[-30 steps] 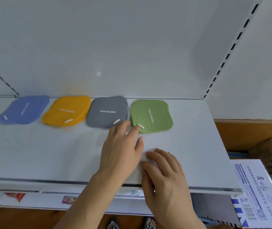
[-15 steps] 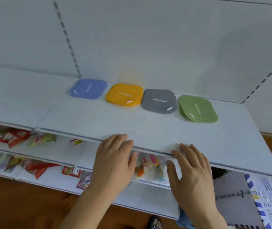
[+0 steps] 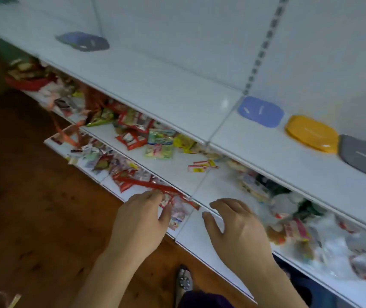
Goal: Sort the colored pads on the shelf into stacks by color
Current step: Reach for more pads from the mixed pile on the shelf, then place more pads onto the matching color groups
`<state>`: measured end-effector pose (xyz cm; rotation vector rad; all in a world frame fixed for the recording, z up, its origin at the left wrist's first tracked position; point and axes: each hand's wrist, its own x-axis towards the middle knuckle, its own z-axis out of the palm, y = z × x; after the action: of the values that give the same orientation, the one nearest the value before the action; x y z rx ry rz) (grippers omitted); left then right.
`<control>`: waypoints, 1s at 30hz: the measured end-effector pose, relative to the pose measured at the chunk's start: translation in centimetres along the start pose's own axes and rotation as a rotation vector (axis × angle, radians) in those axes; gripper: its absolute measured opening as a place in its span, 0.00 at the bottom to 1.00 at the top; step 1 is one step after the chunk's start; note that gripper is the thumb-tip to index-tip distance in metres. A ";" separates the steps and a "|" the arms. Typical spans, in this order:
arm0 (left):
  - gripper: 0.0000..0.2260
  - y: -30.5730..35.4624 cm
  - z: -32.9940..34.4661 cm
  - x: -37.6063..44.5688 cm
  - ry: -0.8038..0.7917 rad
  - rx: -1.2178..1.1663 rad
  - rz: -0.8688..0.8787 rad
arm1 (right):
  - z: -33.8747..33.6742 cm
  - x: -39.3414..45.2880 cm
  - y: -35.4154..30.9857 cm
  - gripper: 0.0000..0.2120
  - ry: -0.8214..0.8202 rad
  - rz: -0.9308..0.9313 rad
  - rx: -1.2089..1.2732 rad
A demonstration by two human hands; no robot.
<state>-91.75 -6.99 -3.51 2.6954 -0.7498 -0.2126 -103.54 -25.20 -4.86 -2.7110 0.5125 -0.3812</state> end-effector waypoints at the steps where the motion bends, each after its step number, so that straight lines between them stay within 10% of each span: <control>1: 0.18 -1.4 -0.5 0.4 0.016 -0.004 -0.025 | 0.7 1.3 -1.2 0.17 -0.015 -0.027 0.006; 18: 0.17 -21.0 -11.9 13.4 0.217 -0.003 -0.379 | 12.4 25.6 -20.1 0.17 0.020 -0.373 0.151; 30: 0.13 -36.6 -17.4 25.2 0.282 -0.078 -0.265 | 18.5 38.8 -31.4 0.17 0.146 -0.361 0.079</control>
<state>-48.95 14.08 -1.68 2.6646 -0.2950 0.0751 -53.36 -7.72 -1.78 -2.7068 0.0373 -0.6813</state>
